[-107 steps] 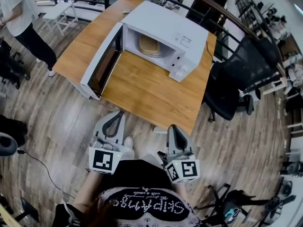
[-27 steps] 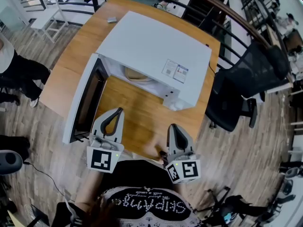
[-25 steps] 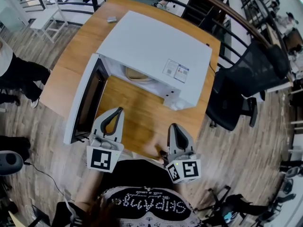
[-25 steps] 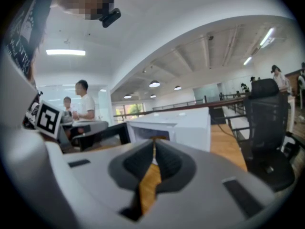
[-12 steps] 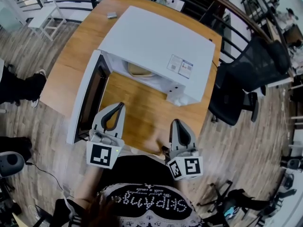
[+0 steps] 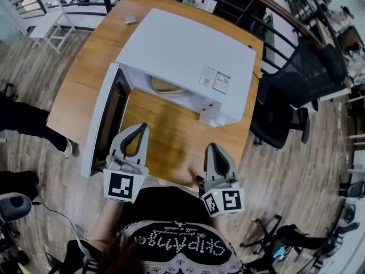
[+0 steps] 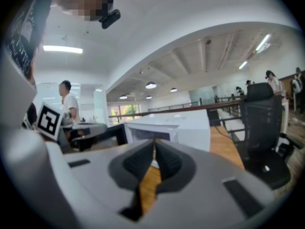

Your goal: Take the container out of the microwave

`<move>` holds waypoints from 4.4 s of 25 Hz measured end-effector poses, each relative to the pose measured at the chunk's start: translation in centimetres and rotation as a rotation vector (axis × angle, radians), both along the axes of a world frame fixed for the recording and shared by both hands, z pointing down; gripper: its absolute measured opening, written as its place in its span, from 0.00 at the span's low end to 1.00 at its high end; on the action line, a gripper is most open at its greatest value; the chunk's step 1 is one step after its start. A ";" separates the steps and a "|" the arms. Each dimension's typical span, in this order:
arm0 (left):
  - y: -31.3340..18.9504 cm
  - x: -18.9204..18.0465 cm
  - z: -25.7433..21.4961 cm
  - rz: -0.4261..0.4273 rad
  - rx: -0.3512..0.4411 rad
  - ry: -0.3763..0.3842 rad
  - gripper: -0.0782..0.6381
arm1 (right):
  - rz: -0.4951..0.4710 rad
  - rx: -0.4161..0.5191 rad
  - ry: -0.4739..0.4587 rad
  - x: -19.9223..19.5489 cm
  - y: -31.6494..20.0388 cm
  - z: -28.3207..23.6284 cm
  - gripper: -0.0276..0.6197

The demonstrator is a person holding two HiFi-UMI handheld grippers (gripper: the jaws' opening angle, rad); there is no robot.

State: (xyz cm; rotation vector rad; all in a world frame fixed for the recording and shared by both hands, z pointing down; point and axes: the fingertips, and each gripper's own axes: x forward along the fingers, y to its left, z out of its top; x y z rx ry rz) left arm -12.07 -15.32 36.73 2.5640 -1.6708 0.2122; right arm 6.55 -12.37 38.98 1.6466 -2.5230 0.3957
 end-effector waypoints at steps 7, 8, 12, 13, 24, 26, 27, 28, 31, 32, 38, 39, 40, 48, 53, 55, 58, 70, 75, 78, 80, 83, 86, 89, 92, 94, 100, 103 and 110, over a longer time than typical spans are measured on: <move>-0.4 0.1 0.5 0.023 0.003 -0.073 0.15 | 0.010 0.000 0.003 0.0 -0.3 0.0 0.10; -0.6 0.2 0.8 0.032 -0.002 -0.102 0.16 | 0.012 0.000 0.003 0.1 -0.3 0.0 0.10; -1.4 0.9 2.2 0.102 -0.014 -0.225 0.23 | 0.024 -0.002 0.004 0.3 -0.3 0.1 0.10; -1.7 1.2 2.5 0.122 -0.018 -0.243 0.24 | 0.027 -0.003 0.004 0.3 -0.3 0.1 0.10; -6.1 4.2 5.3 0.269 0.002 -0.463 0.31 | 0.081 -0.011 0.005 2.0 0.3 0.3 0.10; -7.0 4.8 5.8 0.282 0.011 -0.503 0.31 | 0.091 -0.012 0.005 2.4 0.5 0.3 0.10; -7.5 5.1 6.2 0.290 0.013 -0.526 0.31 | 0.096 -0.013 0.004 2.6 0.6 0.3 0.10; -7.9 5.3 6.7 0.299 0.011 -0.548 0.31 | 0.101 -0.014 0.004 2.8 0.6 0.4 0.10; -9.2 5.8 8.3 0.324 -0.011 -0.595 0.32 | 0.116 -0.020 0.005 3.4 0.8 0.4 0.10; -9.5 5.9 8.8 0.330 -0.021 -0.607 0.32 | 0.123 -0.022 0.005 3.6 0.9 0.4 0.10; -11.6 6.4 11.9 0.364 -0.078 -0.680 0.33 | 0.162 -0.039 0.008 5.0 1.3 0.8 0.10; -12.1 6.5 12.4 0.368 -0.088 -0.691 0.34 | 0.168 -0.041 0.009 5.2 1.3 0.8 0.10; -12.5 6.5 13.0 0.372 -0.100 -0.702 0.34 | 0.173 -0.043 0.010 5.5 1.3 0.9 0.10; -14.9 6.2 17.7 0.444 -0.217 -0.794 0.34 | 0.210 -0.064 0.013 6.9 1.4 1.4 0.10; -15.8 6.8 19.5 0.497 -0.247 -0.874 0.27 | 0.217 -0.076 0.018 7.1 1.0 1.7 0.10; -16.0 6.9 19.9 0.508 -0.266 -0.888 0.27 | 0.218 -0.081 0.017 7.2 0.8 1.8 0.10; -16.2 6.9 20.5 0.525 -0.289 -0.911 0.27 | 0.217 -0.086 0.016 7.1 0.5 2.0 0.10; -16.0 7.1 21.8 0.602 -0.310 -0.988 0.18 | 0.221 -0.101 0.017 7.0 -0.2 2.3 0.10; -15.9 7.1 21.8 0.633 -0.327 -1.013 0.17 | 0.223 -0.102 0.019 7.0 -0.3 2.4 0.10; -15.8 7.0 21.7 0.640 -0.335 -1.017 0.17 | 0.221 -0.103 0.019 7.0 -0.3 2.4 0.10; -15.6 7.0 21.7 0.641 -0.337 -1.016 0.17 | 0.221 -0.103 0.019 7.0 -0.3 2.5 0.10; -15.5 7.0 21.5 0.645 -0.340 -1.008 0.17 | 0.218 -0.099 0.020 6.9 -0.3 2.4 0.10; -15.3 7.1 21.1 0.647 -0.338 -0.997 0.17 | 0.216 -0.095 0.021 6.8 -0.2 2.3 0.10; -14.9 7.1 20.7 0.651 -0.335 -0.990 0.17 | 0.214 -0.092 0.023 6.8 -0.1 2.2 0.10; -14.5 7.0 20.1 0.647 -0.327 -0.984 0.17 | 0.209 -0.087 0.023 6.6 -0.2 2.1 0.10; -14.3 6.9 19.7 0.641 -0.324 -0.985 0.17 | 0.202 -0.084 0.024 6.5 -0.2 2.0 0.10; -12.9 6.5 19.0 0.640 -0.321 -0.986 0.17 | 0.179 -0.068 0.022 5.9 0.0 1.6 0.10; -12.2 6.3 18.5 0.636 -0.312 -0.989 0.17 | 0.172 -0.062 0.024 5.9 0.1 1.5 0.10; -10.1 6.2 17.5 0.638 -0.306 -0.976 0.17 | 0.151 -0.048 0.028 5.5 0.5 1.1 0.10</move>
